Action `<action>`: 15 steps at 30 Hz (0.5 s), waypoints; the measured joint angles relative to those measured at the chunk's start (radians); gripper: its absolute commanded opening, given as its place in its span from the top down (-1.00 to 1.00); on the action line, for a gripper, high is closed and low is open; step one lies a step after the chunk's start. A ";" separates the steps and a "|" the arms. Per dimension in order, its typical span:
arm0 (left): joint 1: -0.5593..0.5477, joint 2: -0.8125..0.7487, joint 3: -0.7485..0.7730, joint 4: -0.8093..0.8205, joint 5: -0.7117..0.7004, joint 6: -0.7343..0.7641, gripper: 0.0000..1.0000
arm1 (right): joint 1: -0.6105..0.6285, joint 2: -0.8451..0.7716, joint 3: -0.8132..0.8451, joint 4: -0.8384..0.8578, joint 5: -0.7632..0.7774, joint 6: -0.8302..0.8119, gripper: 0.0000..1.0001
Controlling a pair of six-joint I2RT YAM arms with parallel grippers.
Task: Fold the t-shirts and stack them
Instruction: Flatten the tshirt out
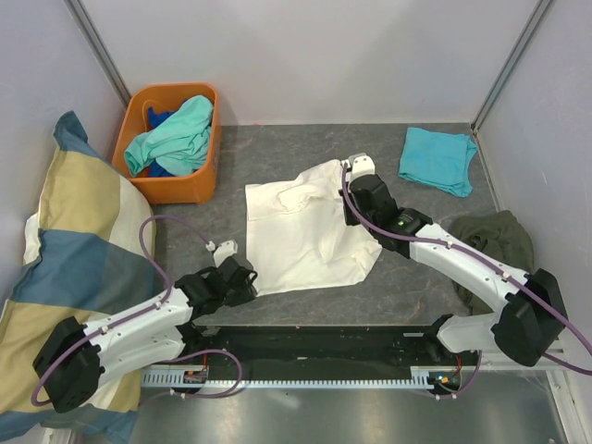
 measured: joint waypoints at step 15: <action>0.000 0.023 0.056 -0.037 -0.027 0.045 0.96 | -0.016 -0.029 -0.006 -0.012 0.005 0.001 1.00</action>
